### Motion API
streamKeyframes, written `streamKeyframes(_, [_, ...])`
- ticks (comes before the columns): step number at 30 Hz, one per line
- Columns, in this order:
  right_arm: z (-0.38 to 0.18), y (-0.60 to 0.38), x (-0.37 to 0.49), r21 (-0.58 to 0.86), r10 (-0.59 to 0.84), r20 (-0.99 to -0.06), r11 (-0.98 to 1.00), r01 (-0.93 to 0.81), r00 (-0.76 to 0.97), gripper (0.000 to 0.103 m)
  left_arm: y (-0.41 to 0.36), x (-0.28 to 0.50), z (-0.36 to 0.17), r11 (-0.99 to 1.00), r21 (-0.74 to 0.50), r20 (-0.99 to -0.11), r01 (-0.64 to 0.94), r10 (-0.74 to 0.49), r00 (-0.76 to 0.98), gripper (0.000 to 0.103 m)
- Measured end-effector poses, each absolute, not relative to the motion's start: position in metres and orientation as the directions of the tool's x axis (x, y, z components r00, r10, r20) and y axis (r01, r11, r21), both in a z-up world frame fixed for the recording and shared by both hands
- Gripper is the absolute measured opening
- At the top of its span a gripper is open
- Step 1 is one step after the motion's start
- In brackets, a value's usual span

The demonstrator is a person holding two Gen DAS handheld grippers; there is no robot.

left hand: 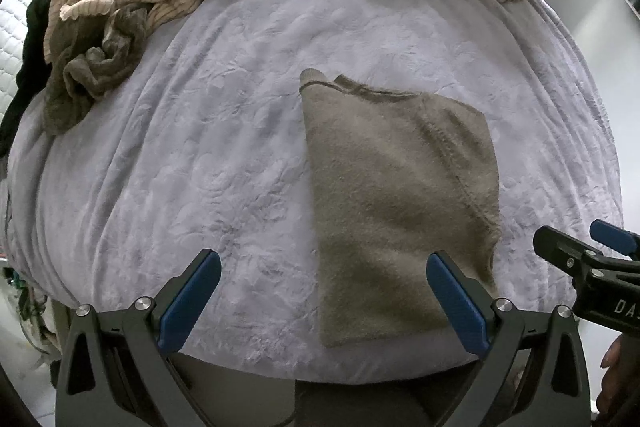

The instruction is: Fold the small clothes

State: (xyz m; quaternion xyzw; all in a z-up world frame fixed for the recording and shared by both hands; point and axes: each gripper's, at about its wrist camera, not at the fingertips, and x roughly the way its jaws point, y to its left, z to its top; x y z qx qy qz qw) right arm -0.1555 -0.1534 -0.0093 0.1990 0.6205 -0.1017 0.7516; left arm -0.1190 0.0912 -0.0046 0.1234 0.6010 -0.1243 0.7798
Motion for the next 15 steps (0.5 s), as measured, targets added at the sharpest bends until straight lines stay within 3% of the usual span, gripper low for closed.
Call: streamKeyframes(15, [-0.0084, -0.1508, -0.1566, 0.148, 0.069, -0.977, 0.903, 0.404, 0.203, 0.103, 0.0896, -0.1212, -0.007, 0.935, 0.045, -0.969, 0.353, -0.044, 0.241, 0.103])
